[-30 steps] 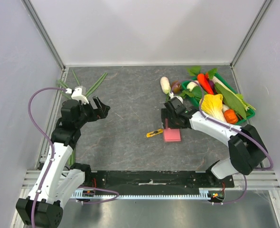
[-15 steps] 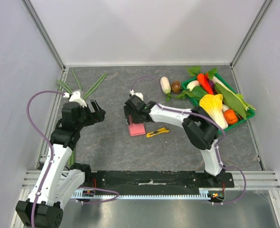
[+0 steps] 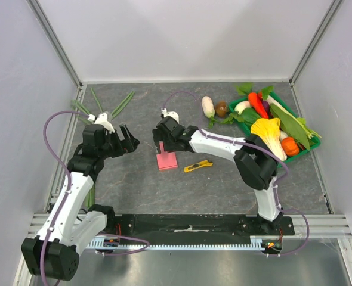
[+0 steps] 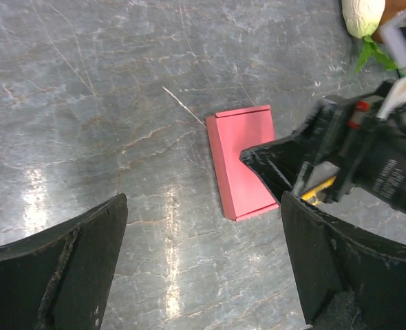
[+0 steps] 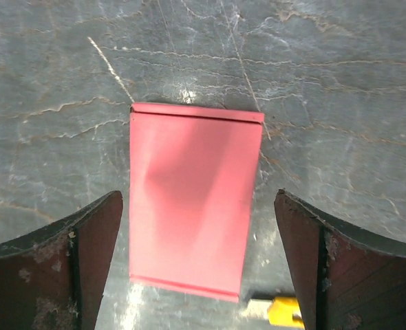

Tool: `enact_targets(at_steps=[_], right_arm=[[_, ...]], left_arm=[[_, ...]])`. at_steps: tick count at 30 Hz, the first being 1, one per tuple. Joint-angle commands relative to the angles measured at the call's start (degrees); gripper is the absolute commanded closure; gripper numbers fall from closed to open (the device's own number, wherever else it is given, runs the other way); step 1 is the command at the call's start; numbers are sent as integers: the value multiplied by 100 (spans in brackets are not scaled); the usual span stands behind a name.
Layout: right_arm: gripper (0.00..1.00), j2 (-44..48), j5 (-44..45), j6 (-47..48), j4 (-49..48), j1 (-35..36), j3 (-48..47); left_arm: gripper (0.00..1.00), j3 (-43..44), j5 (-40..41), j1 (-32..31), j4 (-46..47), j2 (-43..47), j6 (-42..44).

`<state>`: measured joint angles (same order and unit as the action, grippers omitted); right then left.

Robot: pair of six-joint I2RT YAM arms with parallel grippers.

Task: Unpack the express box

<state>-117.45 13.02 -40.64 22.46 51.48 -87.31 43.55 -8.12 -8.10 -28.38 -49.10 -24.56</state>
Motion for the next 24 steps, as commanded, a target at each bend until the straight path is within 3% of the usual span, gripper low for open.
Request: enact_targets(at_steps=[1, 6, 7, 10, 13, 19, 24], right_arm=[[4, 819, 254, 197, -189, -16, 354], [18, 1110, 271, 83, -268, -16, 987], [28, 1136, 263, 92, -294, -16, 1048], [46, 1101, 158, 197, -408, -16, 1189], [58, 1066, -26, 259, -637, -42, 1365], [70, 1013, -124, 346, -936, -182, 1638], [73, 996, -299, 347, -1173, -270, 1822]], left_arm=[[3, 14, -479, 27, 482, -388, -426], [9, -443, -1024, 19, 1052, -802, -1032], [9, -548, -1277, 19, 1428, -890, -1277], [13, -961, -1665, 19, 2184, -1171, -1708], [15, -1305, -1789, 10, 2792, -1374, -1860], [18, -1498, -1623, -34, 3031, -1523, -1596], [18, -1586, -1667, -148, 3224, -1646, -1763]])
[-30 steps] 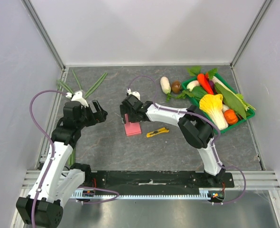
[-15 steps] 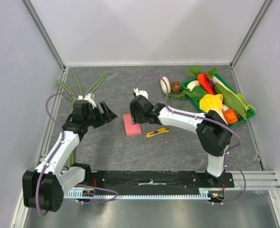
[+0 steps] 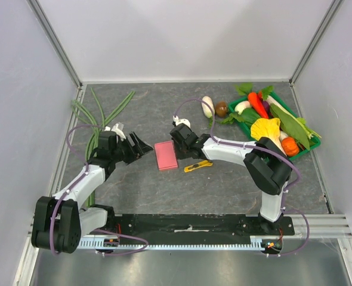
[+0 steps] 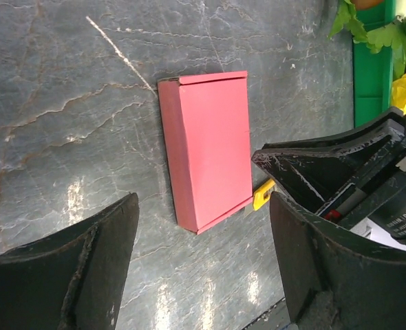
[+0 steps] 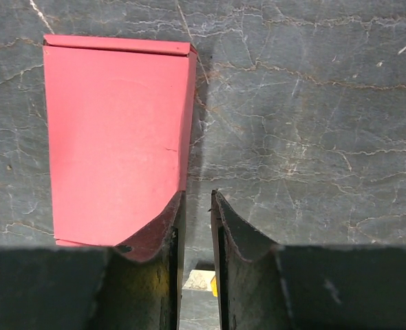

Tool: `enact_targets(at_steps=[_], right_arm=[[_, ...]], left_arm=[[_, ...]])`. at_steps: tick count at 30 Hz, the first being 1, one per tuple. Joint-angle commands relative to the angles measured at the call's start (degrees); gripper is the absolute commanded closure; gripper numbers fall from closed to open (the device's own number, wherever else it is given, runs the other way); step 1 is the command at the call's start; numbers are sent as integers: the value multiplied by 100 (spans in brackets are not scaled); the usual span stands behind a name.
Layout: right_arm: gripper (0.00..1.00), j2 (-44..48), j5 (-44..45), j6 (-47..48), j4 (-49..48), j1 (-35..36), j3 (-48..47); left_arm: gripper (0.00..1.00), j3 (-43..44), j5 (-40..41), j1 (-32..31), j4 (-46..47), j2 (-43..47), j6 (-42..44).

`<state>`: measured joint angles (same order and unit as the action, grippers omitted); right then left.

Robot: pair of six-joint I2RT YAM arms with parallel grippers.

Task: Unpack the express box

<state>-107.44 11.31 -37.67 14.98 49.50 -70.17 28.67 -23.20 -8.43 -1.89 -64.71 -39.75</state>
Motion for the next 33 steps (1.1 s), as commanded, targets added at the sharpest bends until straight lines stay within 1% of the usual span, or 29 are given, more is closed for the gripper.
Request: enact_targets(at_steps=[1, 4, 8, 10, 14, 18, 21, 23, 26, 27, 33], right_arm=[[73, 3, -138, 49, -426, -72, 135], [73, 82, -182, 84, -531, -89, 205], [70, 223, -182, 85, -619, -89, 302], [65, 346, -173, 84, -672, -89, 381], [62, 487, -77, 49, -629, -89, 416], [53, 540, 37, 49, -584, -80, 382], [49, 531, 47, 58, -602, -89, 364], [49, 470, -32, 58, -611, -80, 303], [53, 373, -269, 49, -698, -89, 293], [55, 320, -383, 49, -751, -89, 302], [64, 109, -577, 49, -848, -89, 337]], left_arm=[[18, -115, -158, -150, 611, -112, -279], [19, -186, -97, -247, 708, -95, -314], [20, -282, 61, -361, 743, 45, -314], [20, -300, 175, -440, 760, 107, -297], [21, -256, 220, -502, 760, 151, -183], [21, -195, 158, -520, 743, 169, -147], [21, -168, 140, -528, 716, 134, -147], [21, -177, 149, -529, 734, 64, -217], [22, -186, 175, -625, 795, -147, -305], [23, -186, 184, -660, 874, -234, -349], [37, -37, 324, -898, 1042, -964, -464]])
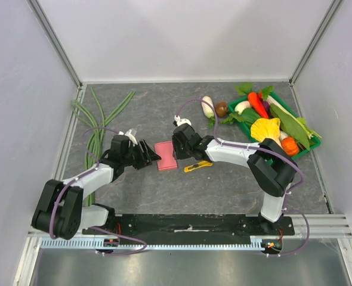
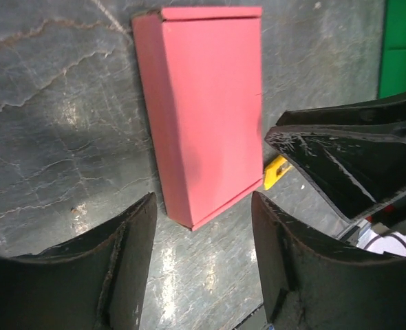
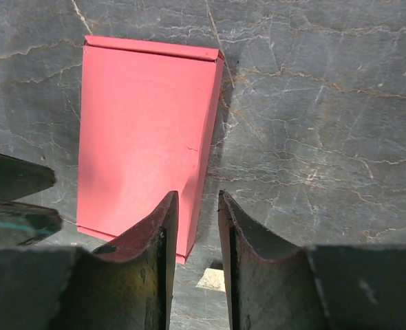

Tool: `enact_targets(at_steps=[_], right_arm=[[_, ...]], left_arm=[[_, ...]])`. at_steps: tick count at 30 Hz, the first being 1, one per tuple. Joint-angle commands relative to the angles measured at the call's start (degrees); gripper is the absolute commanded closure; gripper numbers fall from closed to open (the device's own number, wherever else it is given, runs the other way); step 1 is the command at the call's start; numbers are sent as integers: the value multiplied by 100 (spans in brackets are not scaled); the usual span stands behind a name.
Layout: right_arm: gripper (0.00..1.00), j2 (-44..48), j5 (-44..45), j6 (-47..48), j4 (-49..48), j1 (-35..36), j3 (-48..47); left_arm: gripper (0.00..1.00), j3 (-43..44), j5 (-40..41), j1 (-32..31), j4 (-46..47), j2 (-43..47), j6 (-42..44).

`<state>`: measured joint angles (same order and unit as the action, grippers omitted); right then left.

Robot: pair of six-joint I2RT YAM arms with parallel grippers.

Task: Unpack the express box

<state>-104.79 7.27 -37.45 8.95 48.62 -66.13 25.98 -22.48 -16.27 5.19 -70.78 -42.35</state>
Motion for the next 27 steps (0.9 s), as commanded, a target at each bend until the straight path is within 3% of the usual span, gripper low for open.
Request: enact_targets(at_steps=[1, 5, 9, 12, 19, 27], right_arm=[[66, -164, -147, 27, -227, -2, -32], [71, -226, -156, 1, -201, -89, 91], [85, -261, -305, -17, -209, -221, 249], [90, -314, -507, -16, -245, -318, 355], [94, -419, -674, -34, -289, -353, 460], [95, -393, -718, -96, -280, -371, 618]], left_arm=[[40, 276, 296, -130, 342, -435, -221], [41, 408, 367, -201, 404, -700, -265], [41, 584, 245, -280, 517, -981, -213], [48, 768, 25, -394, 650, -1341, -3], [67, 1111, -46, -535, 492, -1693, 157], [70, 1313, -186, -781, 465, -1324, 288]])
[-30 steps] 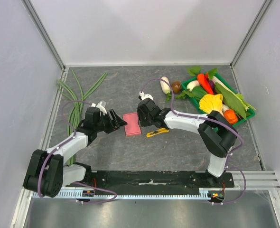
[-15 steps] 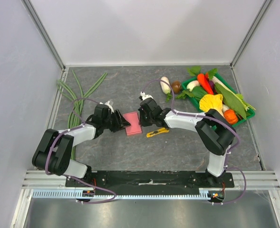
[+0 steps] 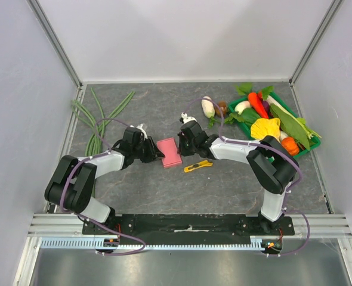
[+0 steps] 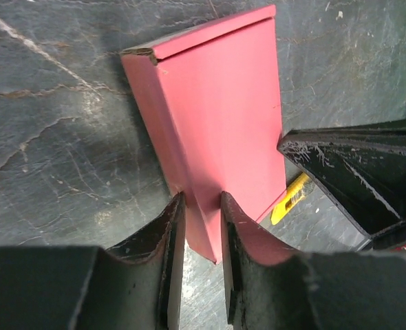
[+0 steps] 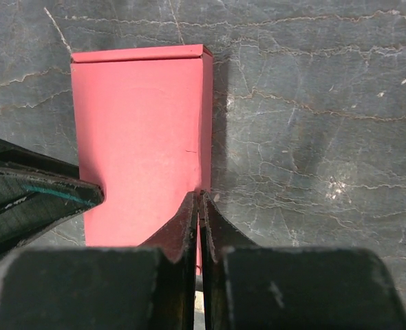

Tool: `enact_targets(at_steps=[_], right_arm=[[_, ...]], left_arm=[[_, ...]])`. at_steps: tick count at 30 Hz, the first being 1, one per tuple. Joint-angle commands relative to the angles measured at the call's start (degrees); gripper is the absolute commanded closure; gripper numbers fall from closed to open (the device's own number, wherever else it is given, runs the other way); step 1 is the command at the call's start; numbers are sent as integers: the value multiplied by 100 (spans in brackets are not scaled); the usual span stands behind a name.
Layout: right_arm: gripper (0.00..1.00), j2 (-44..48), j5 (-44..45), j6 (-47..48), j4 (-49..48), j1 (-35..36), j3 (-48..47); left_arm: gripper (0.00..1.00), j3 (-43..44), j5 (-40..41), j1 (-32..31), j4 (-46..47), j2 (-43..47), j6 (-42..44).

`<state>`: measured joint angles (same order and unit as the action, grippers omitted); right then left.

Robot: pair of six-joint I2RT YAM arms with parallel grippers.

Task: Unpack the express box

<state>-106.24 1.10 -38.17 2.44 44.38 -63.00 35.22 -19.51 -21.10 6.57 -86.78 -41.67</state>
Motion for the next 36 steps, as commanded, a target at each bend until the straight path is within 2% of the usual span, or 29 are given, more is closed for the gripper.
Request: enact_targets(at_steps=[1, 13, 21, 26, 31, 34, 36], right_arm=[[95, -231, -102, -32, 354, 53, 315], [94, 6, -312, -59, 363, 53, 394], [94, -11, -409, -85, 345, 53, 324], [93, 164, -24, -129, 573, 44, 262], [91, 620, 609, -225, 1126, 18, 139], [85, 928, 987, -270, 1478, 18, 8], [78, 1069, 1250, -287, 1697, 18, -132]], left_arm=[[71, 424, -501, -333, 336, 293, 221], [71, 749, -563, -597, 301, 443, 194], [71, 1039, -493, -632, 345, -66, 379], [72, 1259, -431, -632, 117, -216, 528], [72, 1312, -54, -632, -208, 274, 634], [71, 1434, 113, -632, -472, 591, 748], [67, 1531, 201, -623, -621, 750, 818]])
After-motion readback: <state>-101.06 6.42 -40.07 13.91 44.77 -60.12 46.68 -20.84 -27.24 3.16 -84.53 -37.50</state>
